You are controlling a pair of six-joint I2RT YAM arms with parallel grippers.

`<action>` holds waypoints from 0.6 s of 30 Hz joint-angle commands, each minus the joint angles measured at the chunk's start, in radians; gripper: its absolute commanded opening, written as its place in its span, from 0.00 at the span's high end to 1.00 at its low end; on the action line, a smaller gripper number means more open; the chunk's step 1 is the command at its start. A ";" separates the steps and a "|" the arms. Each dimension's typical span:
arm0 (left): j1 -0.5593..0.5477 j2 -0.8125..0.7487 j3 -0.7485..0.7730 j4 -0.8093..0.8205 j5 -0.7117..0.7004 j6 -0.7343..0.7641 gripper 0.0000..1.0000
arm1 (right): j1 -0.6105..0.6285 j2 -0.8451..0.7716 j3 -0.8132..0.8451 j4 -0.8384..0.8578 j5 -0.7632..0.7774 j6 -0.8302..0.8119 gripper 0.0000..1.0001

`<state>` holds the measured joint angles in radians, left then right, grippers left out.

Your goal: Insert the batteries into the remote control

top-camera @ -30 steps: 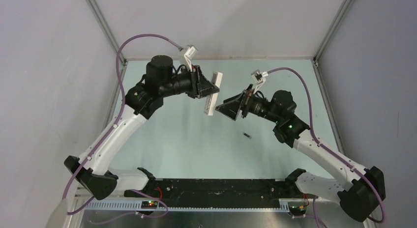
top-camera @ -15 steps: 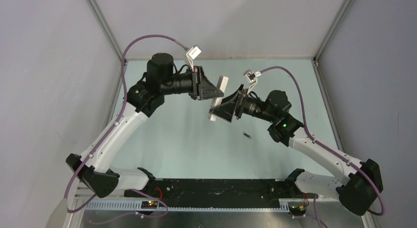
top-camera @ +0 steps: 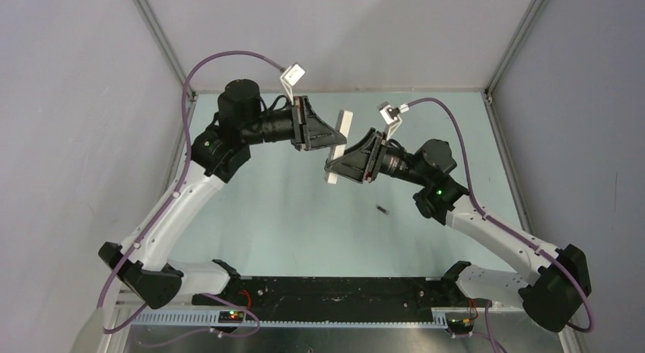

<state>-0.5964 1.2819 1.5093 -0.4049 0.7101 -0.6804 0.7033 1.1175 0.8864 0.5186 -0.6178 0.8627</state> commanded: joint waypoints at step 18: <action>0.021 -0.232 -0.158 -0.014 -0.131 0.226 0.00 | 0.217 -0.048 0.189 -0.597 0.528 -0.514 0.91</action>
<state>-0.5865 1.1210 1.3788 -0.3805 0.6380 -0.5934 0.8700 1.1061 1.0248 0.1284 -0.3580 0.5697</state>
